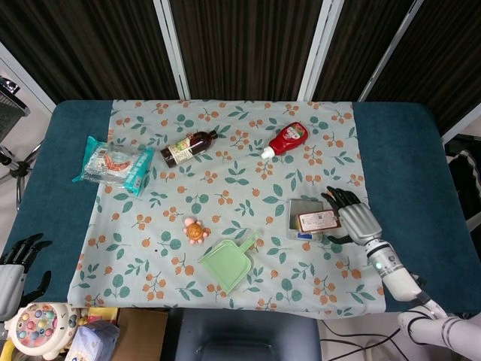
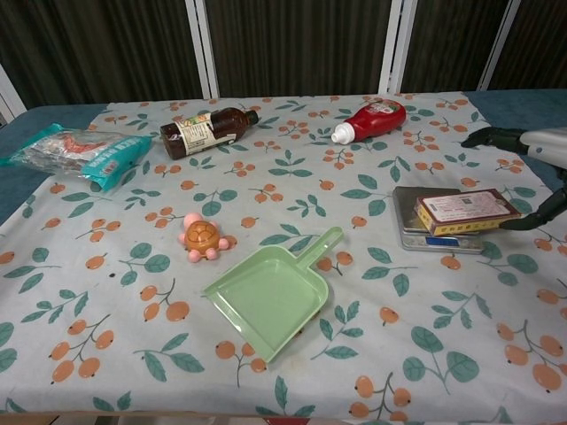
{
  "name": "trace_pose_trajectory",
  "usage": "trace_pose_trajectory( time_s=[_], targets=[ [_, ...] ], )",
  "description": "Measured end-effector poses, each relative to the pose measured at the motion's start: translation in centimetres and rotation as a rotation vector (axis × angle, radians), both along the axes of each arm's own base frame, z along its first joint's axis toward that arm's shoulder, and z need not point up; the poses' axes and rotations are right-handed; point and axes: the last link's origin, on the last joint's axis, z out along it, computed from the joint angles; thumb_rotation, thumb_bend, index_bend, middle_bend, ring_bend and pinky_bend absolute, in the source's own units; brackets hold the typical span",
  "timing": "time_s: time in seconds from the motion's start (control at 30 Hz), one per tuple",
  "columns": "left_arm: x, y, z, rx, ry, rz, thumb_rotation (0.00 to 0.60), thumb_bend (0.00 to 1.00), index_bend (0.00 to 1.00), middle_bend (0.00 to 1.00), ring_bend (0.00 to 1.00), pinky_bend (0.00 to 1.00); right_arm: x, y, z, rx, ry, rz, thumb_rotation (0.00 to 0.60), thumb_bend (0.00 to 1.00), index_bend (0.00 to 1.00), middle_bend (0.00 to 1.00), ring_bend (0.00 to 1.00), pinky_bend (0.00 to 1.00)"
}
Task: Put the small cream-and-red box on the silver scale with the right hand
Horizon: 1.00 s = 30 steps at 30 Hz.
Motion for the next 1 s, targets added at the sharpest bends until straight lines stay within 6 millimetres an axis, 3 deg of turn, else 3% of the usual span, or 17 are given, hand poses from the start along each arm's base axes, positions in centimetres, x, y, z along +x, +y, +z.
trace_pose_trajectory(
  time_s=[0.27,0.47,0.63,1.0],
  targets=[
    [0.1,0.8,0.1,0.014,0.008,0.002,0.600,0.43,0.24,0.13,0.15,0.34,0.0,2.2,2.9,-0.097,-0.063,0.059,0.600,0.29,0.07,0.06,0.00,0.19],
    [0.0,0.7,0.2,0.043,0.028,0.007,0.600,0.43,0.24,0.13,0.15,0.34,-1.0,6.4,5.9,-0.244,-0.013,0.019,0.600,0.28,0.01,0.05,0.00,0.19],
    [0.1,0.4,0.1,0.057,0.040,0.005,0.600,0.43,0.24,0.13,0.15,0.34,-2.8,10.6,8.9,-0.418,0.024,-0.118,0.600,0.27,0.00,0.03,0.00,0.19],
    [0.1,0.3,-0.2,0.063,0.061,0.018,0.600,0.43,0.24,0.13,0.15,0.34,-2.9,12.0,9.9,-0.411,0.020,-0.122,0.600,0.27,0.00,0.03,0.00,0.19]
  ],
)
